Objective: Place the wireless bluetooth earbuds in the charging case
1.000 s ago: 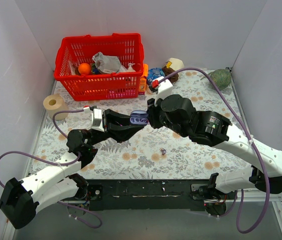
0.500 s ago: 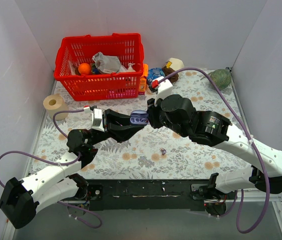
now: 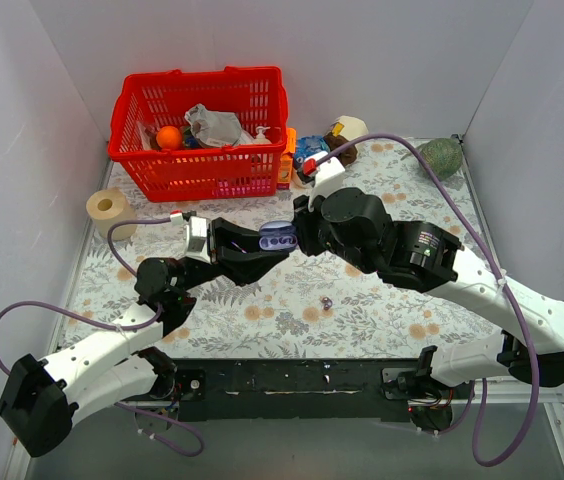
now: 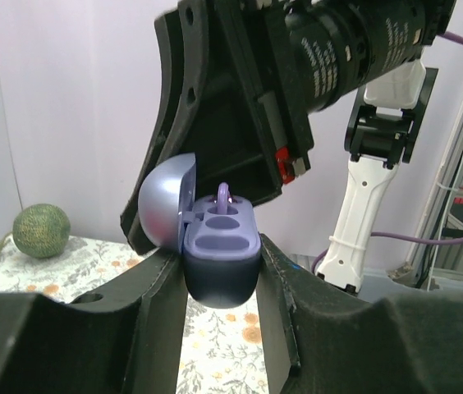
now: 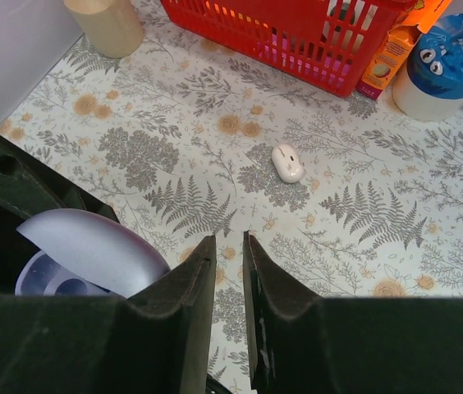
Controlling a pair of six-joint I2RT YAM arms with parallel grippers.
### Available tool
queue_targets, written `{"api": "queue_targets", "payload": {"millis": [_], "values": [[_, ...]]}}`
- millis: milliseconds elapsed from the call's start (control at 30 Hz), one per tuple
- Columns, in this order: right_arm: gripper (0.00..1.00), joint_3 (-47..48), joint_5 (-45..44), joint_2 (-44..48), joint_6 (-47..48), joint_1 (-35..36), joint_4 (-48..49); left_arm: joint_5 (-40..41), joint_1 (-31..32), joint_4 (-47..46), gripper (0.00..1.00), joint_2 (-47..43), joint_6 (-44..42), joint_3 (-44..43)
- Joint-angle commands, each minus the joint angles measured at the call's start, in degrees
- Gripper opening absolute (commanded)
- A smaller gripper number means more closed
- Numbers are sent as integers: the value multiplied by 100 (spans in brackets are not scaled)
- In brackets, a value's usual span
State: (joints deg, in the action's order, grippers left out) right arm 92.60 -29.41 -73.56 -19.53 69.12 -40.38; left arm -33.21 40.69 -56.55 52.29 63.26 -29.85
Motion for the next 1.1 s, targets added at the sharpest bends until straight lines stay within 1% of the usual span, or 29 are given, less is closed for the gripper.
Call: {"api": "queue_targets", "payload": {"millis": [0, 167, 233, 267, 333, 467, 633, 733, 800, 833, 867, 900, 933, 967, 1067], "values": [[28, 356, 172, -53, -42, 75, 523, -80, 71, 400, 34, 88, 10, -21], [28, 382, 164, -53, -42, 84, 505, -98, 71, 391, 34, 106, 28, -21], [28, 347, 172, -45, -51, 75, 522, -107, 80, 365, 29, 114, 37, -30], [28, 329, 164, -36, -60, 75, 522, -107, 71, 356, 20, 114, 37, -30], [28, 268, 146, -1, -68, 75, 540, -115, 71, 321, 9, 106, 46, -13], [29, 145, 93, 78, -121, 75, 558, -63, 71, 268, 1, 44, 28, 23], [35, -31, -283, 306, -191, 66, 479, -106, 71, 355, 0, -43, 10, 5], [40, -241, -661, 595, -297, 40, 321, -45, 71, 802, 0, -149, 10, -21], [41, -671, -811, 833, -411, -13, 276, 16, 71, 1084, 0, -342, -7, -30], [42, -864, -925, 1113, -455, -30, 276, 43, 71, 1355, 0, -421, -7, -21], [42, -1319, -952, 1255, -507, -65, 276, 69, 71, 1479, 0, -596, 10, 5], [43, -1567, -961, 1387, -552, -83, 276, 43, 71, 1620, 0, -658, 80, 14], [43, -1795, -918, 1640, -656, -92, 294, 17, 71, 2013, 0, -746, 159, 14], [42, -2398, -848, 1774, -657, -101, 355, -44, 71, 2269, 0, -921, 169, -12], [43, -3394, -426, 2310, -579, -101, 969, -343, 71, 3201, 0, -1272, 414, -83]]}}
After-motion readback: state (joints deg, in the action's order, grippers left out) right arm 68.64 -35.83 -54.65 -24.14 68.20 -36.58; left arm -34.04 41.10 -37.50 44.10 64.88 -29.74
